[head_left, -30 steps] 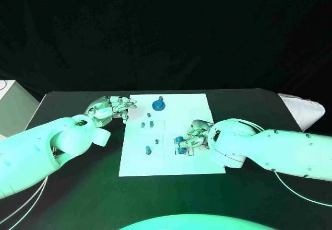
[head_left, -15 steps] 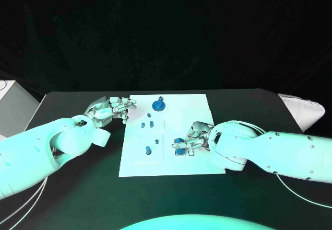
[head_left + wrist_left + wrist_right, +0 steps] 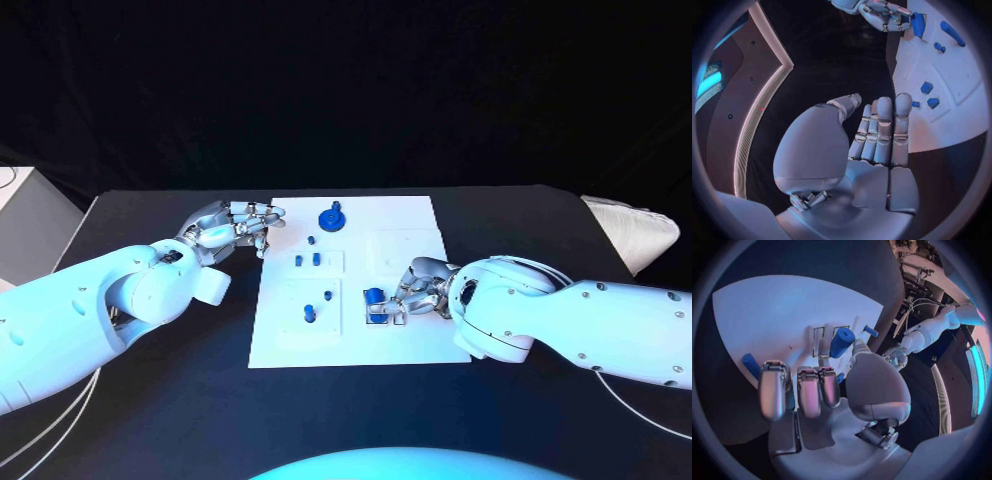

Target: Assemble the parts on the task board

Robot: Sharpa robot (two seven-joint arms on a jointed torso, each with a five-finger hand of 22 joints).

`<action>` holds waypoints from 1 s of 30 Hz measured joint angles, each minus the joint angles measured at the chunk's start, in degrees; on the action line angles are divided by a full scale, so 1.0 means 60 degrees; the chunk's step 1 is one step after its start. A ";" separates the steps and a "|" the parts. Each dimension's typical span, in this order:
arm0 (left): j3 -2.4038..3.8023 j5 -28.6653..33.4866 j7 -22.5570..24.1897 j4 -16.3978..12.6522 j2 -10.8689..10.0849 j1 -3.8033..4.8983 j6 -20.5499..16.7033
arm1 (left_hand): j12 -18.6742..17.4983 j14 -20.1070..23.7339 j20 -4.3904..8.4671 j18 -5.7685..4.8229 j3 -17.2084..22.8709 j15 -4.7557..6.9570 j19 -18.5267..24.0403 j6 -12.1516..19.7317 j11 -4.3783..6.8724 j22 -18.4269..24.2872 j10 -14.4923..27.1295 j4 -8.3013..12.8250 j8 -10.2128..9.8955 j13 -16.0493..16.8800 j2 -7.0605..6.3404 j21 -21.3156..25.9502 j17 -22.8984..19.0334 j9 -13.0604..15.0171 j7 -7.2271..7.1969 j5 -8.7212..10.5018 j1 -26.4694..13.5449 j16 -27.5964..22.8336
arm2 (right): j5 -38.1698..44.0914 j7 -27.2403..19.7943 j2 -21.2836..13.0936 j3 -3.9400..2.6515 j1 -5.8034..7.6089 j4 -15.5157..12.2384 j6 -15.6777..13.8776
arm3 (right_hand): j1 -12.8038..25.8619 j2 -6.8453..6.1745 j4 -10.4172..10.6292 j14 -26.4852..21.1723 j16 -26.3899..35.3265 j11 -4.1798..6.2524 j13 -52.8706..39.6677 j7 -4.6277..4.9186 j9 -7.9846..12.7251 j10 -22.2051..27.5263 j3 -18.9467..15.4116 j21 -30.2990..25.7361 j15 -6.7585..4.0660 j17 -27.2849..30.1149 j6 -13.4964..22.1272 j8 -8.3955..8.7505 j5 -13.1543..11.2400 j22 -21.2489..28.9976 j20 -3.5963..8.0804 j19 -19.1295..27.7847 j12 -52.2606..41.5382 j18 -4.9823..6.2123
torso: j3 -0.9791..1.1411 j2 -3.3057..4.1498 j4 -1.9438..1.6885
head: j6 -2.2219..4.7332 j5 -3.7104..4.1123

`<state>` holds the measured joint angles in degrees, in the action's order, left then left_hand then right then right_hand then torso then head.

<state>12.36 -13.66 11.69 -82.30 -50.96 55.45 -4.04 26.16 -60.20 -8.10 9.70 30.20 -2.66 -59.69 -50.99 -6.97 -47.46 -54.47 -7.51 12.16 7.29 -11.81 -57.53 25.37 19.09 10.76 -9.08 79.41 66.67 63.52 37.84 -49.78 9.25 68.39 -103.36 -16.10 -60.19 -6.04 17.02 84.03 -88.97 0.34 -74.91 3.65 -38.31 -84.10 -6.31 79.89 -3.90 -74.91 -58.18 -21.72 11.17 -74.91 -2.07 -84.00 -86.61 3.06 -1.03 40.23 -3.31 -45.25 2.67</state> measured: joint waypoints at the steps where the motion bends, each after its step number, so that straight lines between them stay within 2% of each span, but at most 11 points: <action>1: 0.0000 0.0000 -0.0001 0.0001 0.0000 0.0000 0.0001 | 0.0000 0.0000 0.0000 0.0000 0.0000 0.0000 0.0000 0.0000 0.0000 0.0000 0.0000 0.0000 0.0000 0.0000 0.0000 0.0000 0.0000 0.0000 0.0000 0.0000 0.0000 0.0000 | 0.0001 -0.0030 -0.0034 0.0000 -0.0003 -0.0035 0.0003 | 0.0000 0.0000 0.0000 0.0000 -0.0010 0.0000 0.0000 0.0000 0.0000 0.0000 0.0000 0.0000 0.0000 0.0000 0.0000 0.0000 0.0000 -0.0003 0.0000 0.0000 0.0000 0.0000 | 0.0001 0.0000 0.0001 | 0.0000 -0.0003; 13: 0.0000 -0.0002 -0.0016 0.0015 0.0009 0.0000 0.0015 | 0.0000 0.0000 0.0000 0.0000 0.0000 0.0000 0.0000 0.0000 0.0000 0.0020 0.0000 0.0000 0.0000 0.0000 0.0000 0.0000 0.0008 -0.0001 0.0000 0.0000 0.0000 0.0000 | -0.0009 -0.0373 -0.0319 -0.0003 -0.0014 -0.0245 0.0005 | -0.0291 0.0212 -0.0030 0.0000 -0.0038 0.0000 0.0001 0.0000 -0.0065 0.0000 0.0031 0.0095 0.0000 0.0001 0.0000 -0.0111 0.0000 -0.0006 0.0000 0.0000 0.0000 0.0000 | -0.0003 0.0004 0.0001 | 0.0019 -0.0010; 15: 0.0000 -0.0002 -0.0019 0.0016 0.0009 0.0000 0.0016 | 0.0000 0.0000 0.0000 0.0000 0.0000 0.0000 0.0000 0.0000 -0.0020 0.0020 0.0020 0.0000 0.0000 0.0000 0.0000 0.0000 0.0008 0.0000 0.0000 0.0000 0.0000 0.0000 | -0.0011 -0.0401 -0.0341 -0.0003 -0.0015 -0.0248 0.0008 | -0.0342 0.0183 -0.0031 0.0000 -0.0038 0.0000 0.0001 0.0000 -0.0076 0.0000 0.0030 0.0095 0.0000 0.0001 0.0000 -0.0111 0.0000 -0.0005 0.0000 0.0000 0.0000 0.0001 | -0.0005 0.0005 -0.0001 | 0.0019 -0.0014; 20: 0.0000 -0.0003 -0.0028 0.0019 0.0006 0.0000 0.0020 | 0.0000 0.0000 0.0000 0.0000 0.0000 0.0000 0.0000 0.0000 -0.0034 0.0020 0.0034 0.0000 0.0000 0.0000 0.0000 0.0000 0.0008 -0.0001 0.0000 0.0000 0.0000 0.0000 | -0.0016 -0.0445 -0.0385 -0.0004 -0.0017 -0.0248 0.0046 | -0.0583 0.0380 -0.0057 -0.0035 -0.0038 0.0034 0.0002 -0.0022 -0.0108 0.0034 0.0057 0.0096 -0.0035 0.0001 -0.0021 -0.0153 0.0000 -0.0005 0.0000 0.0000 0.0000 0.0001 | -0.0010 0.0005 -0.0005 | 0.0008 -0.0026; 27: 0.0000 -0.0003 -0.0038 0.0021 0.0007 0.0000 0.0027 | 0.0000 0.0000 0.0000 0.0000 0.0000 0.0000 0.0000 0.0000 -0.0034 0.0019 0.0034 0.0000 0.0000 0.0000 0.0000 0.0000 0.0007 -0.0001 0.0000 0.0000 0.0000 0.0000 | -0.0019 -0.0461 -0.0291 -0.0008 -0.0059 -0.0142 0.0075 | -0.1081 0.0654 -0.0056 0.0001 -0.0038 0.0034 0.0002 -0.0031 -0.0127 0.0035 0.0111 0.0147 -0.0071 0.0001 -0.0030 -0.0152 0.0210 -0.0004 0.0000 0.0000 0.0000 0.0000 | -0.0011 0.0005 -0.0005 | 0.0004 -0.0046; 30: 0.0000 -0.0004 -0.0043 0.0021 0.0009 0.0000 0.0031 | 0.0000 0.0000 0.0000 0.0000 0.0000 0.0000 0.0000 0.0000 -0.0034 0.0019 0.0034 0.0000 0.0000 0.0000 0.0000 0.0000 0.0006 -0.0001 0.0000 0.0000 0.0000 0.0000 | -0.0011 -0.0451 -0.0228 -0.0005 -0.0084 -0.0074 0.0073 | -0.1168 0.0700 -0.0056 0.0001 -0.0038 0.0034 -0.0002 -0.0031 -0.0127 0.0034 0.0111 0.0147 -0.0071 0.0001 -0.0030 -0.0152 0.0210 -0.0004 0.0000 0.0000 -0.0004 0.0000 | -0.0011 0.0005 -0.0005 | -0.0003 -0.0051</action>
<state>12.36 -13.68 11.43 -82.17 -50.91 55.45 -3.85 26.16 -60.20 -8.10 9.70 30.20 -2.66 -59.69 -50.99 -7.17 -47.34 -54.27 -7.51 12.16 7.29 -11.81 -57.53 25.41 19.08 10.76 -9.08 79.41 66.67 63.45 35.14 -51.14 9.22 67.89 -103.80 -15.66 -67.19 -1.84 16.68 84.03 -89.20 0.55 -74.92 3.47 -39.07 -83.90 -5.64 80.77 -4.33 -74.90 -58.36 -22.63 12.43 -74.93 -2.07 -84.00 -86.64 3.06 -1.10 40.26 -3.35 -45.26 2.36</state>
